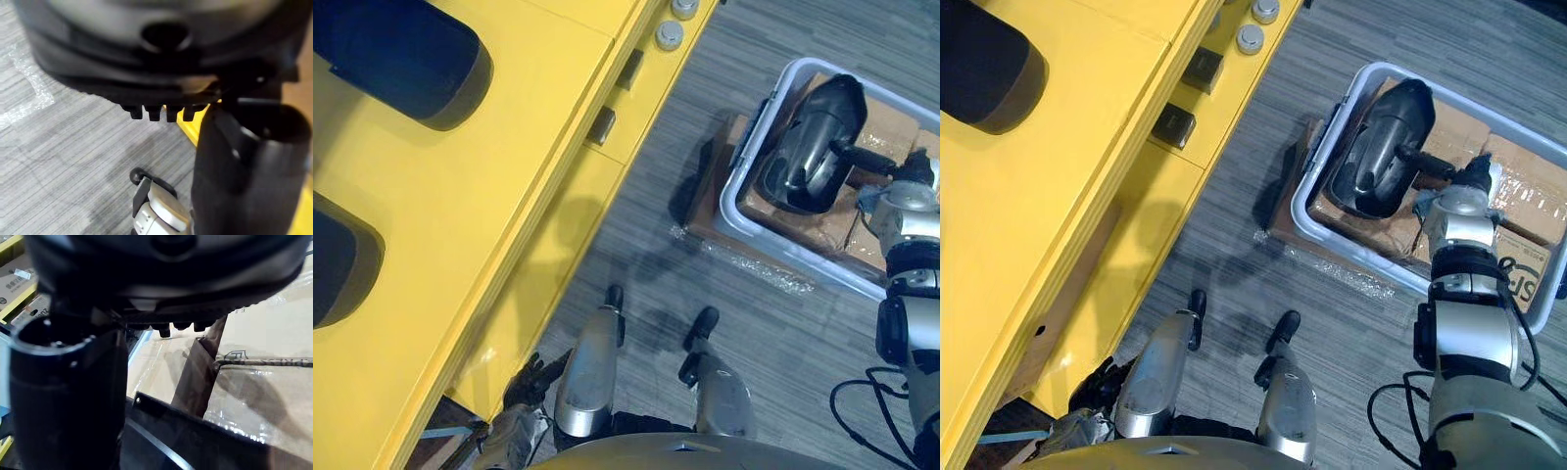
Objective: Walk over and take three plastic housings, then place them on the shelf
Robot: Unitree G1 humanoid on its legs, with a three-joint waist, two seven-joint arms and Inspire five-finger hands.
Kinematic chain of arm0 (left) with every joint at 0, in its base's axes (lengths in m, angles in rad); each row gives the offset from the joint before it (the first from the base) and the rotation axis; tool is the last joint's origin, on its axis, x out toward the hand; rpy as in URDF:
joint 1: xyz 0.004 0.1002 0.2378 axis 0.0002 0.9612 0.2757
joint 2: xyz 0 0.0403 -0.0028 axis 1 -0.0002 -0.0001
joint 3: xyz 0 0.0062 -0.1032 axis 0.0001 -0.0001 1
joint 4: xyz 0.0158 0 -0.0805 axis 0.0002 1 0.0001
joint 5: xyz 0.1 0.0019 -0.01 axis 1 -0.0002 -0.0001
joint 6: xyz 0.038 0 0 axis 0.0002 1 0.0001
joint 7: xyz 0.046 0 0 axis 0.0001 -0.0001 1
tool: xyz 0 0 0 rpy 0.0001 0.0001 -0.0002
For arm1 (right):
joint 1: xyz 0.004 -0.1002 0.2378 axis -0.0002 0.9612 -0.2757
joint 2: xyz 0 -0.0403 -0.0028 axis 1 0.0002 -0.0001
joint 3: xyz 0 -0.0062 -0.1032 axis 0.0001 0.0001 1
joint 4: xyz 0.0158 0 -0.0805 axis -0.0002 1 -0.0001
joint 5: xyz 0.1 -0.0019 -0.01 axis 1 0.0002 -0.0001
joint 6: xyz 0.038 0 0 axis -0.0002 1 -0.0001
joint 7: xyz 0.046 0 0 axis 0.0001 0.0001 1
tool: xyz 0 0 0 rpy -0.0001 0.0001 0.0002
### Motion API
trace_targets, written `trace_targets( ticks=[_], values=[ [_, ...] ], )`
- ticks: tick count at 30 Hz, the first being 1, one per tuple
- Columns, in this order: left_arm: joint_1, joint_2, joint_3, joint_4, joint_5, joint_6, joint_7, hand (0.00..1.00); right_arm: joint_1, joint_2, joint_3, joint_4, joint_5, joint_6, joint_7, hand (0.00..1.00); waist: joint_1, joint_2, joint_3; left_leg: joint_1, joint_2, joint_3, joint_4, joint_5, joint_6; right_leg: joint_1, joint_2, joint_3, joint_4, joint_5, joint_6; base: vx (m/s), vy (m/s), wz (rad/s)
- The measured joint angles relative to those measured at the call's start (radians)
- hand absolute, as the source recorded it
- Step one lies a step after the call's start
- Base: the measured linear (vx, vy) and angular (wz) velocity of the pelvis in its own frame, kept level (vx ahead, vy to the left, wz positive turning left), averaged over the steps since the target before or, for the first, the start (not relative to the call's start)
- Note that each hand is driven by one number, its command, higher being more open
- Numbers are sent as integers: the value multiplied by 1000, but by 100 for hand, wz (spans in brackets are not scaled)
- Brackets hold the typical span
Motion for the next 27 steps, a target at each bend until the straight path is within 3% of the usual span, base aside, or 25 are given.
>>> trace_targets(
  ticks=[3,8,13,14,17,22,27],
  values=[
    [-1,-4,-34,6,-9,-1,-8,100,-50,-40,62,10,-2,50,7,100,10,30,9,-17,0,-4,12,1,2,-20,-6,-3,19,-1,0,-61,42,2],
    [-5,-14,-57,37,-15,1,-12,100,-79,-58,87,79,-68,141,63,100,33,52,12,-26,-7,-7,13,5,9,-38,-18,-7,48,-11,1,-51,29,4],
    [-7,-10,-88,49,-53,-2,-13,100,-95,-58,111,109,-177,154,93,100,40,56,12,-54,-8,-9,29,7,12,-64,-26,-13,69,-13,0,-57,34,2],
    [-7,-11,-90,49,-54,-3,-13,100,-98,-58,115,115,-195,158,96,0,43,58,12,-54,-8,-9,30,7,13,-65,-27,-14,72,-14,-2,-54,27,0],
    [-10,-10,-118,49,-55,-6,-12,100,-116,-69,128,136,-269,185,122,0,53,73,13,-57,-11,-9,27,9,14,-70,-33,-22,80,-17,-2,-62,24,2],
    [-14,-8,-130,58,-55,-9,-11,100,-124,-125,153,145,-438,228,156,0,53,76,12,-72,-16,-10,23,17,16,-81,-38,-27,81,-16,-1,-29,17,4],
    [-15,-7,-133,59,-54,-22,-7,100,-126,-145,88,184,-471,272,190,0,48,81,9,-69,-20,-23,3,33,10,-80,-39,-38,84,-17,-1,-5,-10,7]
  ],
)
